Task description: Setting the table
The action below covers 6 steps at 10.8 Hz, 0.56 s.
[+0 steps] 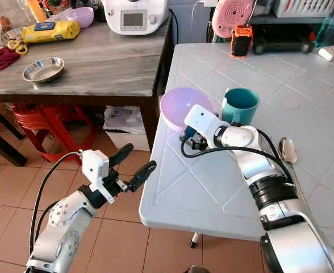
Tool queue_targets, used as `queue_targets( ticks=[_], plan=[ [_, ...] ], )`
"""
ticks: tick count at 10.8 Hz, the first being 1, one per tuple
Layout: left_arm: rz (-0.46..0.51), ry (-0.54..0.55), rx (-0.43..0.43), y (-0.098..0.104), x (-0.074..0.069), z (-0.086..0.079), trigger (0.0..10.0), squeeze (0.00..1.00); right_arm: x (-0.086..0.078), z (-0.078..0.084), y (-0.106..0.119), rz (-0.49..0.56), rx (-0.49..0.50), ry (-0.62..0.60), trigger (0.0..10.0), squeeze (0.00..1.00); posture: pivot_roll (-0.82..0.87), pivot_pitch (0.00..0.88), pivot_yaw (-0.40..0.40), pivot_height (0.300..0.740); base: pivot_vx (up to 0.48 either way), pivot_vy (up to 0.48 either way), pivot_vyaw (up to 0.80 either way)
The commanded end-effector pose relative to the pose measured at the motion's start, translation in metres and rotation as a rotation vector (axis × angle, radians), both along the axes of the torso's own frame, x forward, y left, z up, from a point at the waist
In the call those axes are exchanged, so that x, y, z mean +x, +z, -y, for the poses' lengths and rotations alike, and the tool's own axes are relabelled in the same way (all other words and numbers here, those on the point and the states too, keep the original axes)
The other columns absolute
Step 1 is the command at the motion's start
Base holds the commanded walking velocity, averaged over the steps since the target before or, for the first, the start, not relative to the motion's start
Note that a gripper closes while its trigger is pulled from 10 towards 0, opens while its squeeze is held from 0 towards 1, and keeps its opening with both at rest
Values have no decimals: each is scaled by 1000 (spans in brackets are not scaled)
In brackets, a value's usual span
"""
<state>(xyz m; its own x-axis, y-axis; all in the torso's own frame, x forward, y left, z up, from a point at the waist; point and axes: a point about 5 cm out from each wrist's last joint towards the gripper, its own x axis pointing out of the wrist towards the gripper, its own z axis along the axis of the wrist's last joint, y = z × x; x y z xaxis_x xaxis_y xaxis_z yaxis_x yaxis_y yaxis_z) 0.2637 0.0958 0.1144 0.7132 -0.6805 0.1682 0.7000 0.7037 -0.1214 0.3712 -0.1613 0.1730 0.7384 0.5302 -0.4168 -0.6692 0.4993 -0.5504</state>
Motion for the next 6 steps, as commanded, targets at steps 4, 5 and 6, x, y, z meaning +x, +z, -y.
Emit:
queue_targets(
  ticks=[4,5,6],
  plan=[
    [-3,7,38,-3,-1,-3,10000,0,4,-5,3,1,-35,67,0,0,-105,109,86,740,0,0,0],
    [-8,10,43,-5,0,-3,10000,0,4,-3,3,14,-51,68,0,0,-105,110,86,740,0,0,0],
    [-16,11,48,-8,2,-3,10000,0,5,-1,2,29,-68,68,0,0,-107,111,87,740,0,0,0]
  ],
)
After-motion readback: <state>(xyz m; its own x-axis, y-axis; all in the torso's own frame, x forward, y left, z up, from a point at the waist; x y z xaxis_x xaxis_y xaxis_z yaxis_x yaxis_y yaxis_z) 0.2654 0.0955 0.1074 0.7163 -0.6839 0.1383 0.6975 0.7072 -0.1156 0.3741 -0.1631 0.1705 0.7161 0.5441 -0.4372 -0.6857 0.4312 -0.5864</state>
